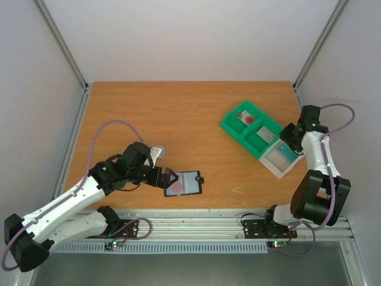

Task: Take the credit cards out of the card holder

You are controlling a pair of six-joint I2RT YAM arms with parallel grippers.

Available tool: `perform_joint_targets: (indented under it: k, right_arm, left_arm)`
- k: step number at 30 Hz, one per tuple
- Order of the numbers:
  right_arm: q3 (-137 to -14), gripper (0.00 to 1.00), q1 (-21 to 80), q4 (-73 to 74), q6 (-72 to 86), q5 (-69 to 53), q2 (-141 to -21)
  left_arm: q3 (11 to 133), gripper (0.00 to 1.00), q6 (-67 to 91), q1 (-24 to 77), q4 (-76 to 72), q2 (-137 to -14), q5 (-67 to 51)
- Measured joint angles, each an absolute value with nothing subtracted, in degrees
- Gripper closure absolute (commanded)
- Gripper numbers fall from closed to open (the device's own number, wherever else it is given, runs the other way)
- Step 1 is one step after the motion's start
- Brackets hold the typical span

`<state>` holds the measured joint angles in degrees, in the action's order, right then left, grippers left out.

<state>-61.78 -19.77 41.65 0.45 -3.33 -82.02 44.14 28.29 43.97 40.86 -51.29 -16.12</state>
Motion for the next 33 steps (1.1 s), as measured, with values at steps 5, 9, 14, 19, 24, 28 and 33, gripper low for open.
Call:
perform_joint_targets:
  k: [5, 9, 14, 19, 24, 28, 33]
  right_arm:
    - [-61.67, 0.67, -14.74, 43.03, 2.26, -8.78, -78.94]
    - [-60.38, 0.67, -10.7, 43.24, 3.73, -12.51, -75.81]
    - [-56.99, 0.67, -5.19, 43.18, 5.69, -16.78, -72.36]
    - [-52.6, 0.67, 2.57, 41.6, 8.78, -19.2, -71.59]
    - [-50.68, 0.67, 13.93, 37.36, 12.8, -19.88, -73.6]
    - [-50.52, 0.67, 21.56, 33.06, 15.73, -20.25, -76.75]
    - [-50.48, 0.68, 29.93, 28.56, 18.68, -20.43, -80.86]
  left_arm:
    - [42.17, 0.04, 30.11, 43.97, 38.46, -53.21, -15.55]
    - [38.63, 0.1, 32.29, 43.97, 35.09, -55.61, -15.66]
    - [34.61, 0.16, 35.83, 43.94, 29.85, -58.74, -16.03]
    - [32.75, 0.19, 38.72, 42.57, 23.33, -62.89, -17.32]
    - [28.51, 0.2, 41.89, 39.57, 14.28, -66.06, -20.45]
    - [24.73, 0.18, 45.01, 36.51, 7.44, -66.92, -23.22]
    - [21.76, 0.14, 48.03, 34.54, 1.69, -66.89, -24.77]
